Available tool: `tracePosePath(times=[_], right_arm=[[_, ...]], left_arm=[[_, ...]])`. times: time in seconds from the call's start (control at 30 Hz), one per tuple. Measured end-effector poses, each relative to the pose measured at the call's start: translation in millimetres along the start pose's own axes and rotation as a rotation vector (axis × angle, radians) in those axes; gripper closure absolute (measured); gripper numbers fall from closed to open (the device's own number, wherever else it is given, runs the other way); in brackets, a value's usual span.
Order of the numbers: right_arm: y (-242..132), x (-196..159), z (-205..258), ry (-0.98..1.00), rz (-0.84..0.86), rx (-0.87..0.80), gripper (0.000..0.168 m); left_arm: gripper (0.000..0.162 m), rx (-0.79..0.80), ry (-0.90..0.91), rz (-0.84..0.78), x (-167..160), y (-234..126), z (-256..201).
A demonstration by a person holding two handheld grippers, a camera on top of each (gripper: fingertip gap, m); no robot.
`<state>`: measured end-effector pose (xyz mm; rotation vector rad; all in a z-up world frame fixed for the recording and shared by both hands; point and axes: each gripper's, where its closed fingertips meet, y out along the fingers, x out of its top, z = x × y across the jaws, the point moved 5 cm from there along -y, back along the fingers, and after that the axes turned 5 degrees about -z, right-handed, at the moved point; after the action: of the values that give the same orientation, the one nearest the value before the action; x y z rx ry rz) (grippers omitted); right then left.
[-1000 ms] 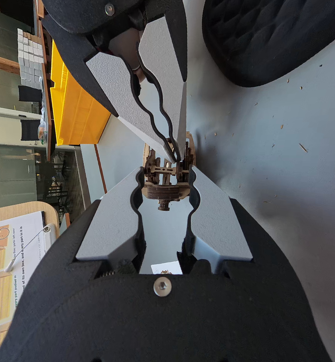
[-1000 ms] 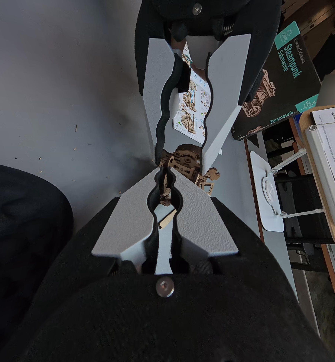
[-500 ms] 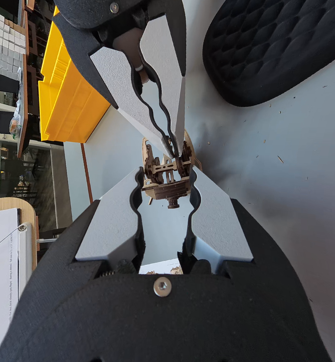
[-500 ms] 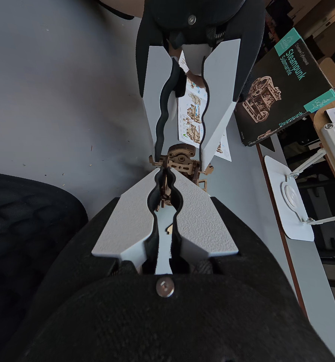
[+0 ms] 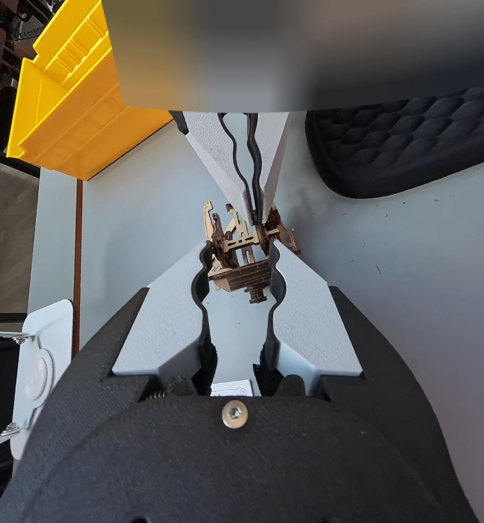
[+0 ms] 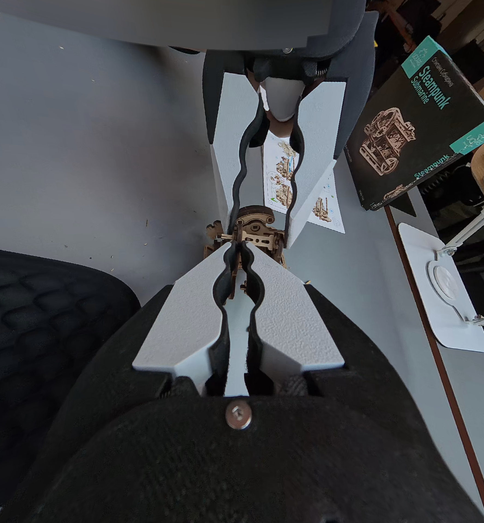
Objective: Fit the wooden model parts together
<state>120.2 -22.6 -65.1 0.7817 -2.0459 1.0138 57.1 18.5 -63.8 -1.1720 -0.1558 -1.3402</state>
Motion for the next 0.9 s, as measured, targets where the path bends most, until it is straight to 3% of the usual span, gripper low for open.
tracePosePath(times=[0.27, 0.4, 0.47, 0.57, 0.9], right_arm=[[-3, -2, -7, 0.163, -0.048, 0.032, 0.168], [-9, 1, -11, 0.335, -0.12, 0.098, 0.168], [-12, 1, -14, 0.445, -0.156, 0.142, 0.168], [-17, 4, -18, 0.55, -0.228, 0.194, 0.168], [-18, -9, -24, 0.544, -0.11, 0.114, 0.165]], left_arm=[[0.124, -0.009, -0.108, -0.038, -2, -2, 4], [0.125, -0.045, -0.21, -0.085, 1, -4, 6], [0.136, -0.06, -0.246, -0.116, 3, -6, 7], [0.14, -0.034, -0.247, -0.142, 3, -9, 11], [0.134, -0.079, -0.248, -0.111, -4, -2, 1]])
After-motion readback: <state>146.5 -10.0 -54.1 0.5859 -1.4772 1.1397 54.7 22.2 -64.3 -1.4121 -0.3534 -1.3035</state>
